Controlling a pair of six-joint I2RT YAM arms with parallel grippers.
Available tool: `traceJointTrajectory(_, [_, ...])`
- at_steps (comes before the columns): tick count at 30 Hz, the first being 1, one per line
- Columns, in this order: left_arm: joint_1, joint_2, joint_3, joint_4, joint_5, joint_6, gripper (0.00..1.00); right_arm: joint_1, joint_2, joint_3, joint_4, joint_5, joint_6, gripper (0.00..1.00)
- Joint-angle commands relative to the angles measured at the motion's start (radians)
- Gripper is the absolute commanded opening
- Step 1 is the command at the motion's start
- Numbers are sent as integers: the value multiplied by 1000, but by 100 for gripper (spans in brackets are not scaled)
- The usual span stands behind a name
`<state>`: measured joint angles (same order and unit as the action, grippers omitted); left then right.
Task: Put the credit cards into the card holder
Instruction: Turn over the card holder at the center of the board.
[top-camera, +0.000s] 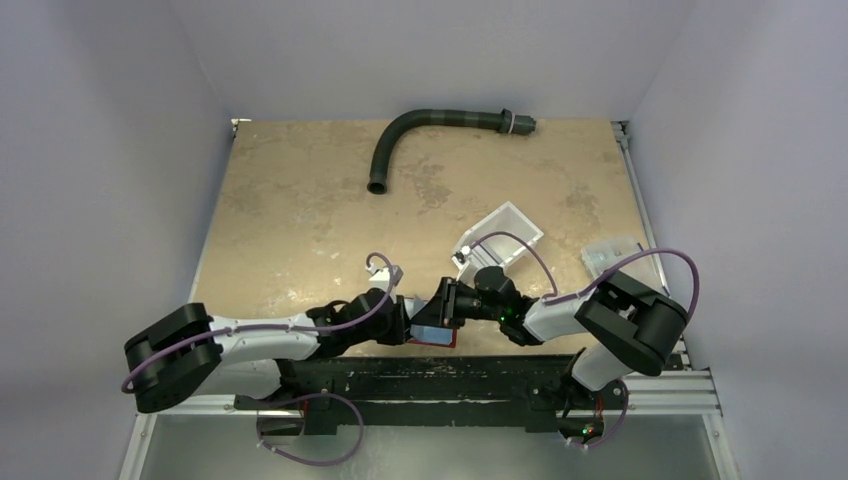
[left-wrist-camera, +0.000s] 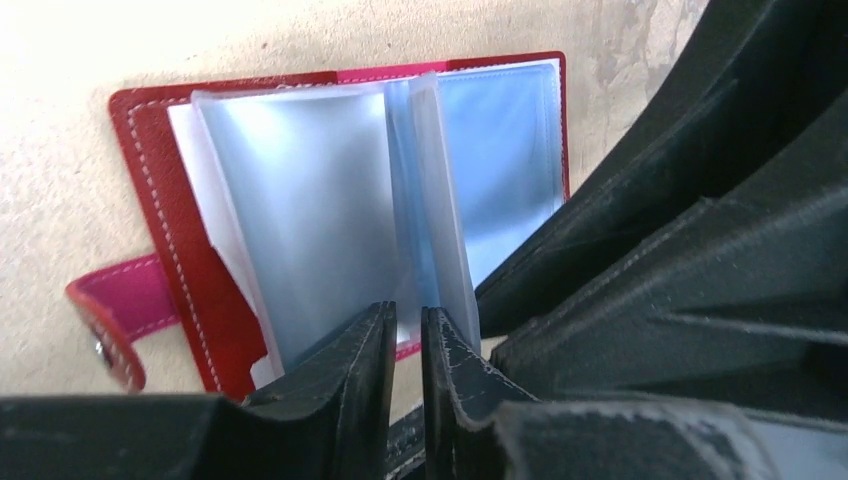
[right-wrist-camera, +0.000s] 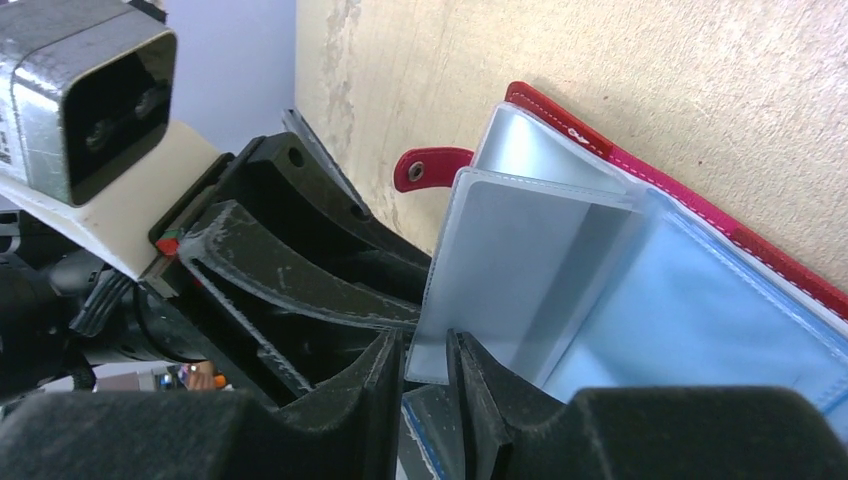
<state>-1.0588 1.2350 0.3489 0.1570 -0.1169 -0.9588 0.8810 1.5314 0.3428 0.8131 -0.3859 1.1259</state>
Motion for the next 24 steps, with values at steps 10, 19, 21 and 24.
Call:
traceJointTrajectory(10, [-7,-282,125,-529,-100,-30,36,3,69,75,-29,-38,-98,38])
traceJointTrajectory(19, [-6,-446,296,-692,-227,22,57,1,28,234,-390,-38,-317,48])
traceJointTrajectory(21, [-6,-420,301,-642,-200,37,59,-8,-7,271,-476,-40,-358,49])
traceJointTrajectory(24, [-6,-336,300,-541,-159,52,59,-50,-98,293,-622,28,-422,50])
